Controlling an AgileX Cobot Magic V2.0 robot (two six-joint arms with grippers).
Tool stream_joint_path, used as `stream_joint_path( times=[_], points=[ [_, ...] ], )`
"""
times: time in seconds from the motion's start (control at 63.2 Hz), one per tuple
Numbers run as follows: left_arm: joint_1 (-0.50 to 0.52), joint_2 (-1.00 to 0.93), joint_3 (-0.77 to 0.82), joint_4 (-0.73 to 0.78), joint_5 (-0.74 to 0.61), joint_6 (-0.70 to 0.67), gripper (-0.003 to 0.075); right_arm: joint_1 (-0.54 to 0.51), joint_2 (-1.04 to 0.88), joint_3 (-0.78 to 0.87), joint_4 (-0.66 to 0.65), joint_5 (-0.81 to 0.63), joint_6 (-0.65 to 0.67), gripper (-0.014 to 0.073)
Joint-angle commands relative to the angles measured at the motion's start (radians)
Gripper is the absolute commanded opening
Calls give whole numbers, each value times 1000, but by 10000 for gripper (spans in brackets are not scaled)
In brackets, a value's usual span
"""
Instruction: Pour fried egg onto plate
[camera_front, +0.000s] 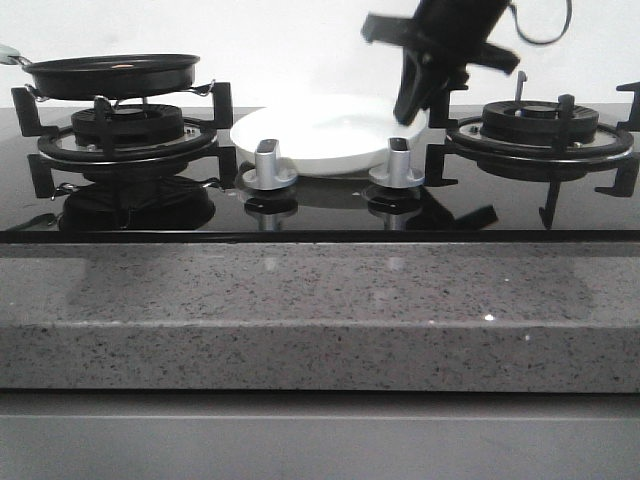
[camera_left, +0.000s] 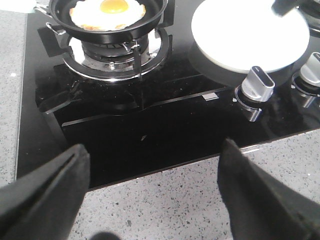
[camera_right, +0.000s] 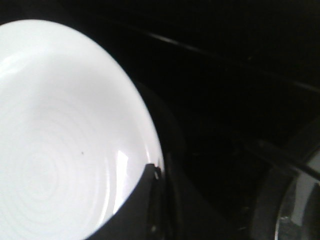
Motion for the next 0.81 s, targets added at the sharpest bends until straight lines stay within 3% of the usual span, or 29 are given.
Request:
stream_joint_path(
  times=[0.0, 0.19, 0.507, 0.792],
  points=[
    [-8, 6, -36, -3, -69, 0, 531, -4, -136, -24, 8, -53, 0, -117],
    [-8, 6, -36, -3, -69, 0, 531, 14, -303, 116, 46, -79, -17, -117],
    [-8, 6, -36, -3, -69, 0, 531, 96, -608, 650, 48, -347, -51, -117],
    [-8, 6, -36, -3, -69, 0, 531, 103, -631, 801, 49, -410, -51, -117]
  ],
)
